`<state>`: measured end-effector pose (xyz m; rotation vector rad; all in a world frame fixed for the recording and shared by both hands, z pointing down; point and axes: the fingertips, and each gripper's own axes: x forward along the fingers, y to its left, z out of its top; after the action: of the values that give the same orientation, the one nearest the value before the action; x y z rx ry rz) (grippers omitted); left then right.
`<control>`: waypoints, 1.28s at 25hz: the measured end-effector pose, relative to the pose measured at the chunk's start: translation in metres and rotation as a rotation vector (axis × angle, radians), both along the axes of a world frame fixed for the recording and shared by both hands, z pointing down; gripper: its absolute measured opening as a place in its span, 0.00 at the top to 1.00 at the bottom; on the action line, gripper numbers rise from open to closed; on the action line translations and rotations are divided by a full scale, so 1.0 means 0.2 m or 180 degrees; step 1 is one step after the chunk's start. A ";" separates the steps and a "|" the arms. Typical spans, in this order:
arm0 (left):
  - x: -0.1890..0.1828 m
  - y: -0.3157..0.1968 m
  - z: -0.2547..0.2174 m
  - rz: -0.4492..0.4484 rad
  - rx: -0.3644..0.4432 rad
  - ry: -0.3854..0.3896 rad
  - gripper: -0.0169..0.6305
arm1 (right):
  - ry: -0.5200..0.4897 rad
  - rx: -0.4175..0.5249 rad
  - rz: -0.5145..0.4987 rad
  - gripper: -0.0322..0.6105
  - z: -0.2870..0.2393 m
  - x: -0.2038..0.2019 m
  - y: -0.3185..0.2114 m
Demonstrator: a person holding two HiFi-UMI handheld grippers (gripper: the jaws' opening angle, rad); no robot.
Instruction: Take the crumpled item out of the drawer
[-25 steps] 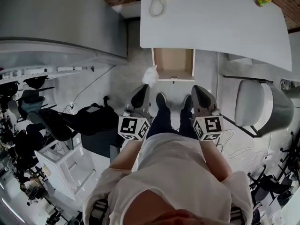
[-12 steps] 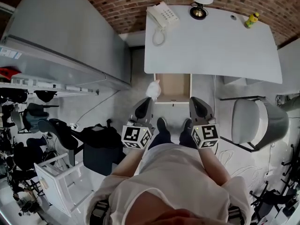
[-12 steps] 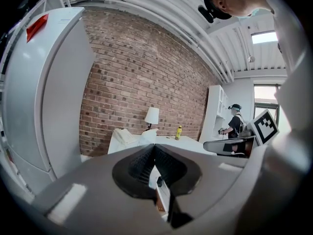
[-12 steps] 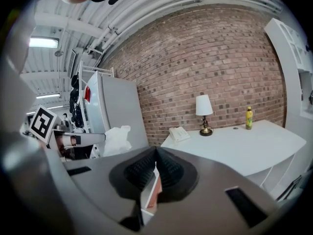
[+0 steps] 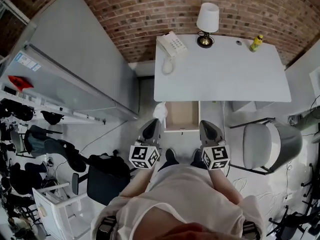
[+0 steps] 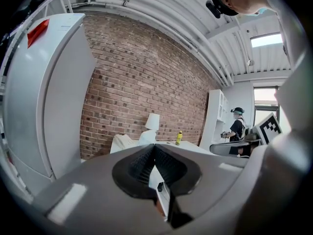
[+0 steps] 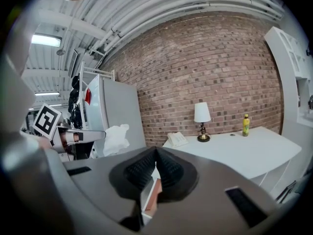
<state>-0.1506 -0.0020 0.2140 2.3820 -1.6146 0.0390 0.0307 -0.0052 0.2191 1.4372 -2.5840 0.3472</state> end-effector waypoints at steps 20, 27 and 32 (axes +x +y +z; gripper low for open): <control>-0.14 0.08 -0.17 -0.0064 0.0210 0.0055 0.96 | -0.0154 0.0333 0.0151 0.94 -0.29 -0.02 -0.01; -0.13 0.07 -0.20 -0.0051 0.0238 0.0078 0.96 | -0.0238 0.0350 0.0157 0.94 -0.35 0.00 -0.06; -0.11 0.04 -0.22 -0.0018 0.0270 0.0095 0.96 | -0.0246 0.0392 0.0160 0.94 -0.39 -0.01 -0.09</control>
<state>-0.1731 0.0053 0.1694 2.4284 -1.6406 -0.0668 0.0295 -0.0233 0.1416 1.5612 -2.6769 0.2591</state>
